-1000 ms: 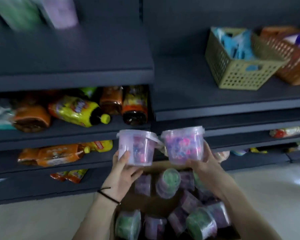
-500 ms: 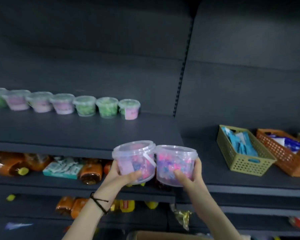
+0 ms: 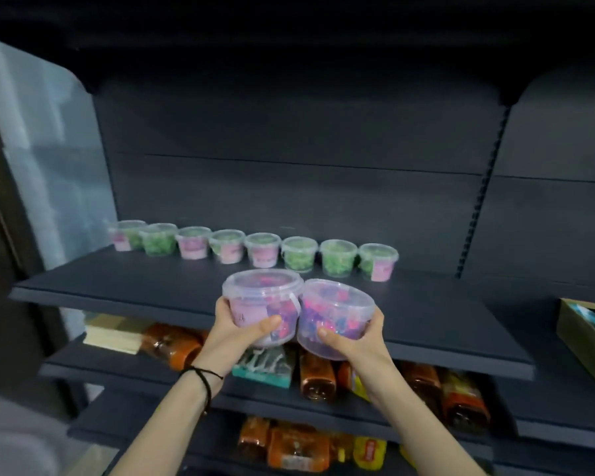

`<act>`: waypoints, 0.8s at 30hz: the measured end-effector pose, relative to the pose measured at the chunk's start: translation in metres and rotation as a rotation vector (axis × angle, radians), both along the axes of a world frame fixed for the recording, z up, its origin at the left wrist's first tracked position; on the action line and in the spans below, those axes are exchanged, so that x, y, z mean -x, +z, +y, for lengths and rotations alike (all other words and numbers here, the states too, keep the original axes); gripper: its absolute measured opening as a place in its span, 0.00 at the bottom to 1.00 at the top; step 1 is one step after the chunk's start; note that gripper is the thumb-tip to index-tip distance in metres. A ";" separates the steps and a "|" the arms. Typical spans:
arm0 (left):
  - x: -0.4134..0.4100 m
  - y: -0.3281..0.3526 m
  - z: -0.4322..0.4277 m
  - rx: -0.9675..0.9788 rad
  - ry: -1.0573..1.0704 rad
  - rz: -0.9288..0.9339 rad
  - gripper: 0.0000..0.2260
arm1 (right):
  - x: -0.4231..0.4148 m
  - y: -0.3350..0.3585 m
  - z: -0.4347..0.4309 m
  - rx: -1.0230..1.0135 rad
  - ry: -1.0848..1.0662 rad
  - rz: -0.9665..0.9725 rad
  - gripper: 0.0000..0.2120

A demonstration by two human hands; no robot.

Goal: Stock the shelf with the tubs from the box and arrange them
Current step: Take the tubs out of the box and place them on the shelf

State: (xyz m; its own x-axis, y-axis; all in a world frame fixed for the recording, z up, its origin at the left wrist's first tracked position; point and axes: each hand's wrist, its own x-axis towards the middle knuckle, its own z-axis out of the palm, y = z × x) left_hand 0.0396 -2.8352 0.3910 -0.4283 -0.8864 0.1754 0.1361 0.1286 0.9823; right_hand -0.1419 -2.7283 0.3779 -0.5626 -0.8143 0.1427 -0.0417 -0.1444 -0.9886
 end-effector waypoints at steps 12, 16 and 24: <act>-0.058 -0.022 -0.146 -0.010 0.184 -0.066 0.40 | -0.051 -0.013 -0.158 -0.096 0.058 0.019 0.43; -0.070 -0.033 -0.218 -0.002 0.278 -0.146 0.50 | -0.057 -0.025 -0.236 -0.100 0.105 0.048 0.43; -0.120 -0.056 -0.322 -0.073 0.504 -0.207 0.55 | -0.101 -0.044 -0.362 -0.130 0.163 0.161 0.49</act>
State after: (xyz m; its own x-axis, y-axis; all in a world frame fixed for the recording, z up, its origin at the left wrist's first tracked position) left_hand 0.1593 -3.1576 0.3353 0.0337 -0.9975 0.0624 -0.1221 0.0579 0.9908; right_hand -0.0404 -3.0898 0.3339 -0.4009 -0.9097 0.1080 -0.1867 -0.0343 -0.9818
